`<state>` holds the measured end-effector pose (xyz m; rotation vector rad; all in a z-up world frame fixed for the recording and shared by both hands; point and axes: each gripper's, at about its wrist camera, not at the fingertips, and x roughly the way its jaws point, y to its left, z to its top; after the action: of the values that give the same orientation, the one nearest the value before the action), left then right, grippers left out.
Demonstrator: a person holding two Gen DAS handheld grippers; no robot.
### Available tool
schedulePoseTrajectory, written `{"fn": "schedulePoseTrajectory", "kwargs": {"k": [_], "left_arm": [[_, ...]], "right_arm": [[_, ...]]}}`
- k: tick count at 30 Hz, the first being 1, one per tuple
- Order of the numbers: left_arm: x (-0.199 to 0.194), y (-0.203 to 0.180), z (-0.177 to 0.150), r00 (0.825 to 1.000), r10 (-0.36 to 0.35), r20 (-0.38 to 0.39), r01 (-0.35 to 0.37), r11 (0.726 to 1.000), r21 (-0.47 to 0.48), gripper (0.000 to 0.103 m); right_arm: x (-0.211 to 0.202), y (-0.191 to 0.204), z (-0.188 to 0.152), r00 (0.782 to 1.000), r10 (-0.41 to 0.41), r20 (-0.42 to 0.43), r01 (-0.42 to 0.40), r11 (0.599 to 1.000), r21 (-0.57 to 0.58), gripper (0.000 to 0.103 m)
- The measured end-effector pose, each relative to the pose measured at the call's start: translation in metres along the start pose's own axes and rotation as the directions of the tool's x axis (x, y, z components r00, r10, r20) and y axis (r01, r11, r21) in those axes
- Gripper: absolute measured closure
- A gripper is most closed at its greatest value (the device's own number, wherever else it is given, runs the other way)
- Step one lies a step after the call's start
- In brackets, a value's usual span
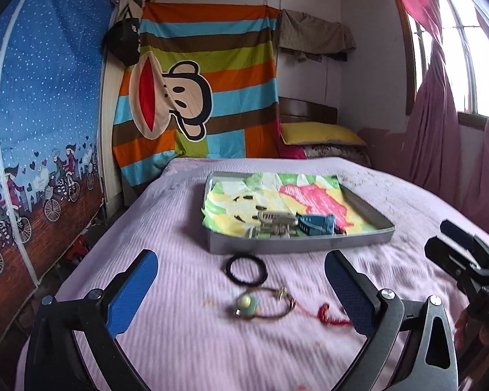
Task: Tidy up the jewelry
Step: 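Move the left tool to the gold bracelet with the green bead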
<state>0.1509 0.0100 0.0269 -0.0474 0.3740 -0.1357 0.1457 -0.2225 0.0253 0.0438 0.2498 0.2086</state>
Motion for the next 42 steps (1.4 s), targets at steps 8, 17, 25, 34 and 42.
{"fn": "schedulePoseTrajectory", "kwargs": {"k": [8,17,25,34,42], "left_arm": [[0.0,0.006,-0.019,0.997,-0.001,-0.077,0.005,0.998,0.061,0.0],[0.012,0.01,-0.029,0.985,-0.024,-0.172,0.036,0.997,0.064,0.0],[0.034,0.012,-0.036,0.957,-0.059,-0.282,0.079,0.995,0.058,0.0],[0.045,0.006,-0.038,0.945,-0.062,-0.322,0.096,0.991,0.091,0.0],[0.063,0.003,-0.028,0.928,-0.095,-0.36,0.135,0.987,0.087,0.0]], "right_arm": [[-0.017,0.012,-0.016,1.0,0.005,-0.03,-0.007,0.997,-0.071,0.001],[-0.009,0.012,-0.031,0.992,0.011,-0.122,-0.021,0.996,-0.083,0.001],[0.008,0.009,-0.045,0.974,0.02,-0.224,-0.036,0.997,-0.068,0.001],[0.034,0.014,-0.056,0.938,0.013,-0.347,-0.048,0.995,-0.091,0.002],[0.059,0.018,-0.065,0.887,0.075,-0.455,-0.118,0.991,-0.067,0.043]]}}
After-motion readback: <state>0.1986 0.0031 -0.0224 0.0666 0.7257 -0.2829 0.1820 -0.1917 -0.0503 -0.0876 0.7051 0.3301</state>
